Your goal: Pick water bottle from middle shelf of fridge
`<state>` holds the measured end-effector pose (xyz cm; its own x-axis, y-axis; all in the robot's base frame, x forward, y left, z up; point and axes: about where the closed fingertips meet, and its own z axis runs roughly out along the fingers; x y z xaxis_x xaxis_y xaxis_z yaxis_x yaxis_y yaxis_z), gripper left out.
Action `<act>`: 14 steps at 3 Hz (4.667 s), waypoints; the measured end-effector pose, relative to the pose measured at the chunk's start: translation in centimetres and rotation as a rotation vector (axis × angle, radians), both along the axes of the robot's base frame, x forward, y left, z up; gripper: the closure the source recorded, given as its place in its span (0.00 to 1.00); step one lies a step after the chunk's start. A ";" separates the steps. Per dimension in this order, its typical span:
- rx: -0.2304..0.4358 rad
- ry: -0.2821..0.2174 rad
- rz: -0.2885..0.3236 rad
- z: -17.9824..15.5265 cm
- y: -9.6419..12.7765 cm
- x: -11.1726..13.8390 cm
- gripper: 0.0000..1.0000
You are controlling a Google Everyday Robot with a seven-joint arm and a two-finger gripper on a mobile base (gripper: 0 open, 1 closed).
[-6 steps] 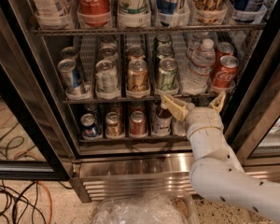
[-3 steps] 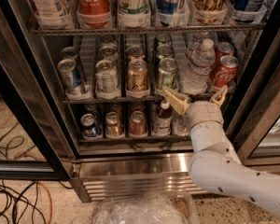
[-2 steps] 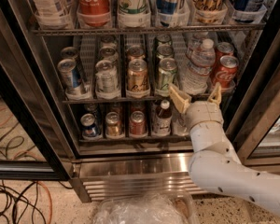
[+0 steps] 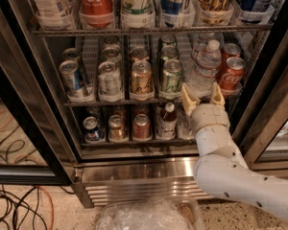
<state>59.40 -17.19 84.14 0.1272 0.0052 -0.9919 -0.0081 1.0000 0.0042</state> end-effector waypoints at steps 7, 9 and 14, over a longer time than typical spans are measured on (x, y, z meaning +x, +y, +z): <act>0.003 0.006 0.017 1.2 -0.8 6.8 0.62; 0.003 0.006 0.017 1.2 -0.8 6.8 1.00; 0.038 -0.074 -0.043 2.1 -1.6 6.0 1.00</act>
Offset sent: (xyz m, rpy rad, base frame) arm 0.0003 0.0000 -0.0001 0.0011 -0.0008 -0.0003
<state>65.42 -18.82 86.27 0.2008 0.0358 -0.9790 0.0335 0.9985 0.0434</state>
